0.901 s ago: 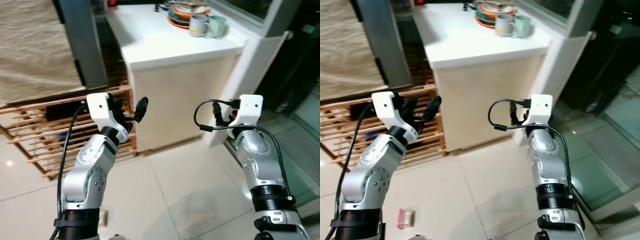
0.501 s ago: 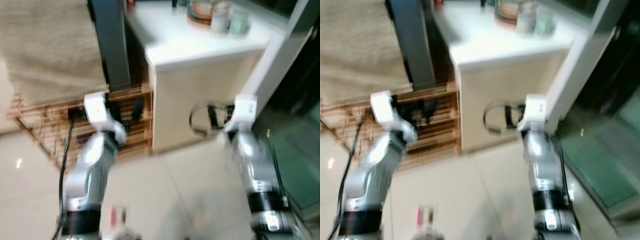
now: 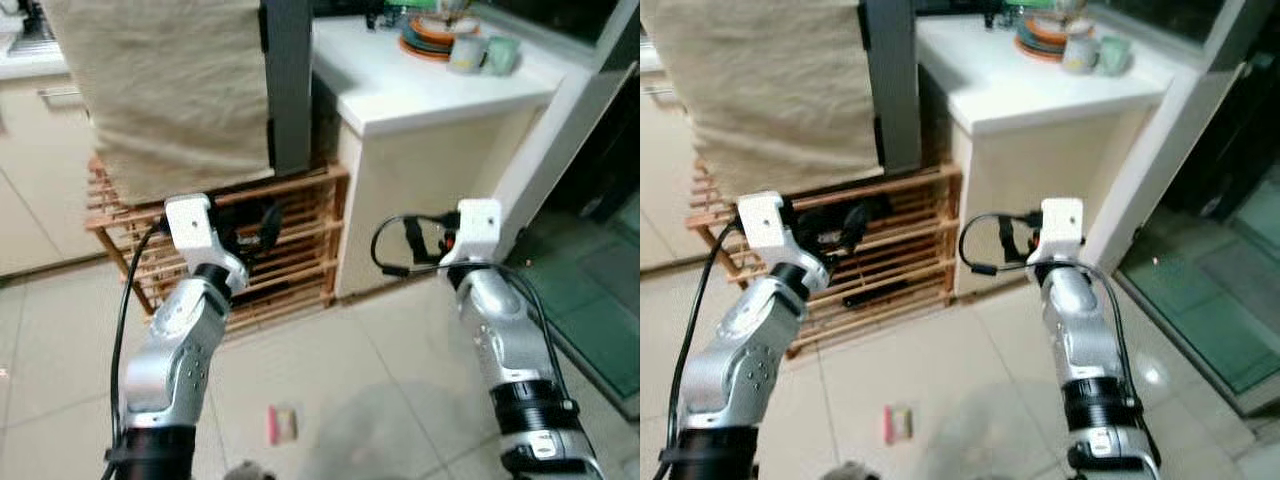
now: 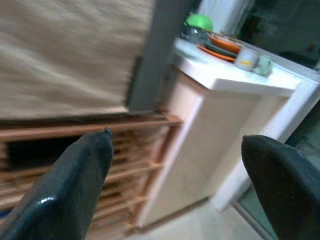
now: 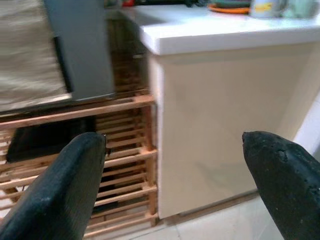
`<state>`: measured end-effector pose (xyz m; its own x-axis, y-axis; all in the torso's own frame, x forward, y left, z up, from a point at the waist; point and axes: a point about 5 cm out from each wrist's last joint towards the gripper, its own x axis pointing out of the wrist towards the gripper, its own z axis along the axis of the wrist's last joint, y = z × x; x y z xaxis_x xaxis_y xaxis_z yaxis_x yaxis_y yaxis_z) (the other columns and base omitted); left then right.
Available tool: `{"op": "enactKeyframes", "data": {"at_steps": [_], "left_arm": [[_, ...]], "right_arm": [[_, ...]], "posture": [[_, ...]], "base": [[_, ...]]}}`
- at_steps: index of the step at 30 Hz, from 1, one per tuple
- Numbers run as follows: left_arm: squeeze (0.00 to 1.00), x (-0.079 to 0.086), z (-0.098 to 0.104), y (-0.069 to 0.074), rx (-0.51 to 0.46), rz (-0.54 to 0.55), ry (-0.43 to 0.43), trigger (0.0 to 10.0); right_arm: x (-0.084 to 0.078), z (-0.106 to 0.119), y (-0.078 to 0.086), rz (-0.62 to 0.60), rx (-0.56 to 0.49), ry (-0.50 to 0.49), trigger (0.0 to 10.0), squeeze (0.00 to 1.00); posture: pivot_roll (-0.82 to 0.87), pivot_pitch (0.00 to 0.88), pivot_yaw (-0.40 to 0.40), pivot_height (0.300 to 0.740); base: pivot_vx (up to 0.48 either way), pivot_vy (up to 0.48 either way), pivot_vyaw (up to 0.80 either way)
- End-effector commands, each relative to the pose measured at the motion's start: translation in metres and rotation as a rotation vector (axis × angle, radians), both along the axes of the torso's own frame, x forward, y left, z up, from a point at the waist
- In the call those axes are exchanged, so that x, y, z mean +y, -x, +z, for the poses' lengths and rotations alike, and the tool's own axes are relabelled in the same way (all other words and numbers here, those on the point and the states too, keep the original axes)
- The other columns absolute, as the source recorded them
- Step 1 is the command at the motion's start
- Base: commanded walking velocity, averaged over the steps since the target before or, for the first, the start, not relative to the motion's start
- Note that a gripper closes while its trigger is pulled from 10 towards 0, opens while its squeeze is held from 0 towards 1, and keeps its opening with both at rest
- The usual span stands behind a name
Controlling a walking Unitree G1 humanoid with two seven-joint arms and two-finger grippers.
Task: Restocking fridge
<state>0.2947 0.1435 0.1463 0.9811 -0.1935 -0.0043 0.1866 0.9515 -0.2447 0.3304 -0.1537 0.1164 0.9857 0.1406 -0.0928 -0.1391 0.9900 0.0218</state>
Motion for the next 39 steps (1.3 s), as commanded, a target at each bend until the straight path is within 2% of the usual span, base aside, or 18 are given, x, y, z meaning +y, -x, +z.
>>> {"op": "enactKeyframes", "data": {"at_steps": [1,7,13,24,25,26,28,39], "left_arm": [[0.00,0.005,-0.002,0.000,-0.003,0.026,-0.040,10.0],[0.00,0.004,-0.003,0.000,-0.015,0.051,-0.110,10.0],[0.00,0.005,-0.004,-0.001,-0.014,0.064,-0.124,10.0],[0.00,0.010,-0.006,0.001,-0.004,0.106,-0.104,10.0],[0.00,0.010,-0.006,0.001,-0.007,0.106,-0.085,10.0],[0.00,0.009,-0.004,0.002,-0.015,0.097,-0.031,10.0],[0.00,0.007,-0.003,0.002,-0.016,0.076,-0.015,10.0],[0.01,0.012,-0.005,0.001,0.000,0.091,-0.055,10.0]], "right_arm": [[0.018,0.004,-0.001,0.075,-0.009,0.024,10.0,0.00],[0.034,0.000,0.002,0.187,0.008,0.090,10.0,0.00],[0.050,0.003,0.008,0.309,-0.028,0.111,10.0,0.00],[0.051,0.002,0.010,0.338,-0.025,0.127,10.0,0.00],[0.050,0.002,0.010,0.334,-0.026,0.121,10.0,0.00],[0.049,0.002,0.009,0.325,-0.025,0.119,10.0,0.00],[0.047,0.000,0.009,0.318,-0.016,0.119,10.0,0.00],[0.044,-0.001,0.004,0.275,-0.004,0.077,10.0,0.00]], "posture": [[-0.03,0.017,-0.046,0.740],[-0.02,0.009,-0.055,0.740],[-0.01,0.000,-0.056,0.740],[0.00,0.000,-0.066,0.740],[0.00,0.000,-0.066,0.740],[0.00,0.000,-0.068,0.740],[0.00,0.000,-0.068,0.740],[0.02,0.000,-0.061,0.740]], "base": [[0.000,0.000,0.52],[0.300,0.000,0.17],[0.476,0.000,0.09],[0.461,0.000,0.49],[0.364,0.311,0.47],[0.000,0.476,0.00],[0.000,0.478,0.00],[0.000,0.480,0.00]]}}
